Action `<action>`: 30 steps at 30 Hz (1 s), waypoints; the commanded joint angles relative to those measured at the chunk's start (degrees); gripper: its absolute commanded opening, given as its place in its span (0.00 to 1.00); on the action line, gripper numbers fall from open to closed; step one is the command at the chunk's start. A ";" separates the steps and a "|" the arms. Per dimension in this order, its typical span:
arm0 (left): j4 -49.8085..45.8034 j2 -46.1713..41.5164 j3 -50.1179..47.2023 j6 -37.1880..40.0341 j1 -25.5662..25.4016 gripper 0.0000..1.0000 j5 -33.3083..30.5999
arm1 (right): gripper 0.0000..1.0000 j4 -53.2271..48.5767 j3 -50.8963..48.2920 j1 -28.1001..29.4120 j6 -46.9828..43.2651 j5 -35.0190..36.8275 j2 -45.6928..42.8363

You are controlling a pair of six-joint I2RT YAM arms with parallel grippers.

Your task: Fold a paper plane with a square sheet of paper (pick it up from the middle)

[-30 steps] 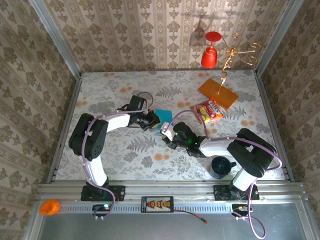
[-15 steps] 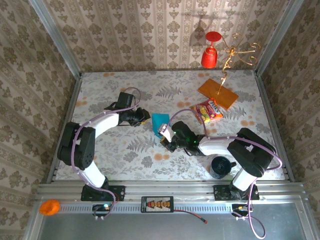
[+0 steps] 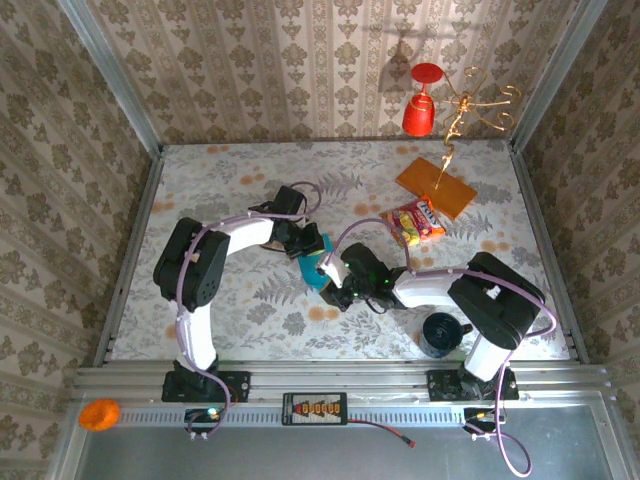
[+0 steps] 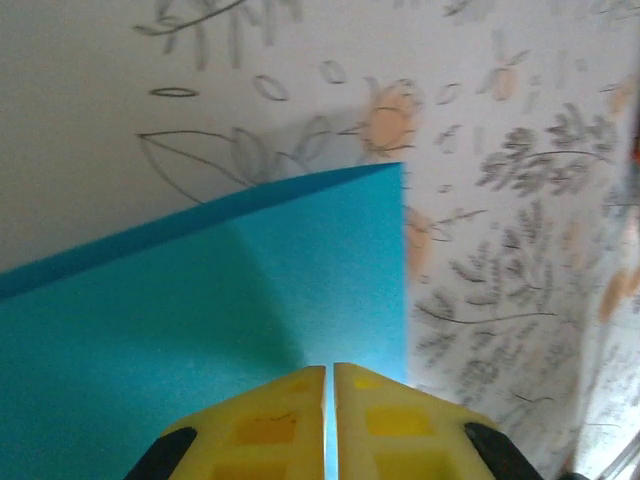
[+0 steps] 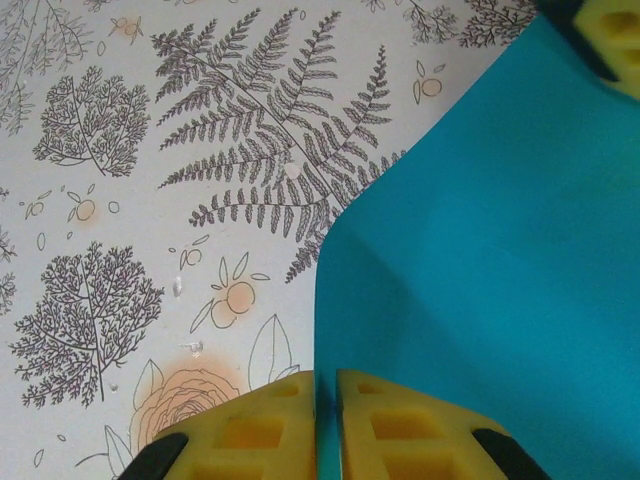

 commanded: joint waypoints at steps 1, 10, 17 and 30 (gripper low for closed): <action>-3.40 1.42 2.12 2.48 0.10 0.11 -0.96 | 0.13 -1.73 1.63 -0.84 1.77 -1.43 0.63; -6.05 4.64 4.59 4.16 -0.57 0.10 -1.30 | 0.14 -2.20 2.40 -2.82 5.37 -0.25 -0.14; -7.40 5.63 5.69 5.21 -0.79 0.10 -1.25 | 0.15 -4.88 4.31 -3.81 7.89 4.23 -0.39; -8.34 5.21 9.16 7.43 -1.14 0.11 0.23 | 0.14 -7.24 5.50 -4.06 11.90 11.92 1.89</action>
